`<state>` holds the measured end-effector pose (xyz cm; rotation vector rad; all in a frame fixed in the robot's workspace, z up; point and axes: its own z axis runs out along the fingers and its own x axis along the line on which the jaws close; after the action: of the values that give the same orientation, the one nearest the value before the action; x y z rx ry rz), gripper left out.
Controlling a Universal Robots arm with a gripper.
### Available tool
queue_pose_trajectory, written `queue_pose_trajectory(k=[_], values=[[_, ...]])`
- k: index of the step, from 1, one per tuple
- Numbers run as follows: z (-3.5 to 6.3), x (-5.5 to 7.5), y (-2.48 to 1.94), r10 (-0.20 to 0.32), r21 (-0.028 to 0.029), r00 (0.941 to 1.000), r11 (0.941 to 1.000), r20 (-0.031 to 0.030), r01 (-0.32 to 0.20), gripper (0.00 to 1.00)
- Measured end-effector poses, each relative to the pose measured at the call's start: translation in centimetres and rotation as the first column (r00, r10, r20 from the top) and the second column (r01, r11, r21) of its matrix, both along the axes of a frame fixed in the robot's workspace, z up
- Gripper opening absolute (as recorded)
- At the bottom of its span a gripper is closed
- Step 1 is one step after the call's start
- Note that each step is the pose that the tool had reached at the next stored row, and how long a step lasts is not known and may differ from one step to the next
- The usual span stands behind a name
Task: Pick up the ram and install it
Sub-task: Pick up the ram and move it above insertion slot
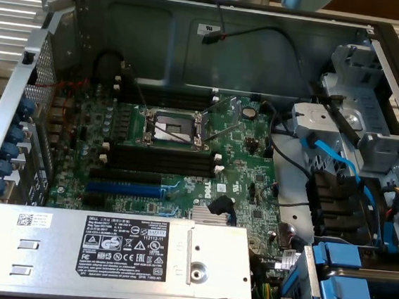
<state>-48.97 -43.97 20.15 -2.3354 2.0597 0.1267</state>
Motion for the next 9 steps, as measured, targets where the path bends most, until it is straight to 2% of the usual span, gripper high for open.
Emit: queue_pose_trajectory(k=[9], values=[[0.00, 0.26, 0.00, 0.000, -0.0002, 1.0000, 1.0000, 0.0001, 0.000, 0.33]])
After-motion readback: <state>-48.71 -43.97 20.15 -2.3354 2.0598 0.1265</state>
